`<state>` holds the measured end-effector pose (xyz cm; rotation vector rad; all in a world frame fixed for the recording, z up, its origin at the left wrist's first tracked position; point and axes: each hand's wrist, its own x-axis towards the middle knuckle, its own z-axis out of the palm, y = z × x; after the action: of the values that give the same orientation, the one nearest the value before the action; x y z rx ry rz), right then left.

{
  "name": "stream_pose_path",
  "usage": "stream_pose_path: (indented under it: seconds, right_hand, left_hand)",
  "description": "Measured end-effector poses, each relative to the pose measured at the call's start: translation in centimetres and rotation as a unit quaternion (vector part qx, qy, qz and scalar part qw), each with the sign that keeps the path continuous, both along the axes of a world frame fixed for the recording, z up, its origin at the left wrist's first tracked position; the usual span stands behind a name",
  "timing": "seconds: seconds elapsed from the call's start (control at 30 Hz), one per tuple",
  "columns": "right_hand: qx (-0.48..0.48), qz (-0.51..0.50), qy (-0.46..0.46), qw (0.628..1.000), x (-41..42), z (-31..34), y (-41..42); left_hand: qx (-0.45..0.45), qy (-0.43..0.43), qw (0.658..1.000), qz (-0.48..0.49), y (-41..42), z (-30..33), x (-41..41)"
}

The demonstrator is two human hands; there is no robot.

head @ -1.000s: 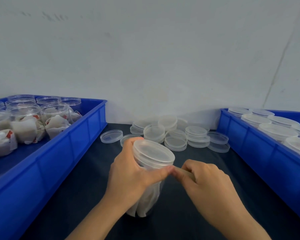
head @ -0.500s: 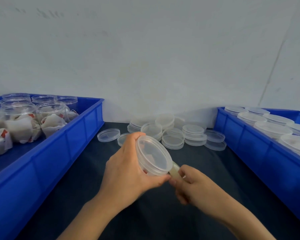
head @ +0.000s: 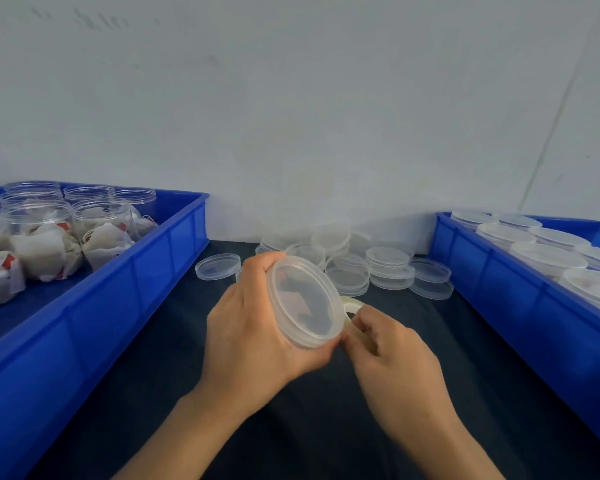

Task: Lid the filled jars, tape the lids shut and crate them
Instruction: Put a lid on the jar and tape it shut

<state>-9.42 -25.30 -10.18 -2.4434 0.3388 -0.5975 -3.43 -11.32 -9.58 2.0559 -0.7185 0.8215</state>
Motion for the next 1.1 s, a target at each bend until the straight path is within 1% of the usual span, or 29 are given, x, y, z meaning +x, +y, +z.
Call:
stream_pose_path:
  seconds: [0.1,0.2,0.37,0.7,0.8,0.93,1.0,1.03,1.07,1.1]
  right_hand:
    - [0.028,-0.02,-0.023,0.999,0.1,-0.1,0.0]
    - [0.061,-0.03,-0.028,0.997,0.3,-0.1,0.0]
    - [0.072,-0.043,-0.029,0.996,0.6,0.0,-0.6]
    - [0.095,-0.071,-0.005,0.993,1.2,-0.1,-1.2]
    - [0.108,-0.083,0.004,0.991,1.6,-0.1,-1.7]
    - [0.111,-0.08,0.007,0.991,2.1,-0.9,-1.6]
    - [0.11,-0.092,0.019,0.989,2.4,-0.6,-2.6]
    - [0.11,-0.115,0.021,0.987,2.5,-0.1,-3.5]
    - [0.108,-0.147,0.01,0.983,2.5,0.6,-4.9]
    - [0.108,-0.18,-0.019,0.978,2.2,1.1,-6.3]
  left_hand:
    - [0.016,-0.055,0.998,0.023,-0.1,0.5,-0.3]
    - [0.039,-0.07,0.996,0.039,-0.2,0.5,-0.5]
    - [0.064,-0.091,0.992,0.051,-0.6,0.7,-0.7]
    - [0.084,-0.072,0.993,0.049,-1.2,0.8,-1.0]
    - [0.09,-0.078,0.992,0.04,-1.3,0.7,-1.2]
    - [0.101,-0.074,0.991,0.038,-1.3,1.2,-1.4]
    - [0.092,-0.049,0.995,0.009,-1.1,1.1,-2.0]
    - [0.068,-0.027,0.997,-0.022,-0.9,0.8,-2.6]
    - [0.04,-0.005,0.998,-0.056,-0.8,0.5,-3.3]
    - [0.031,0.005,0.996,-0.088,-0.9,0.1,-3.9]
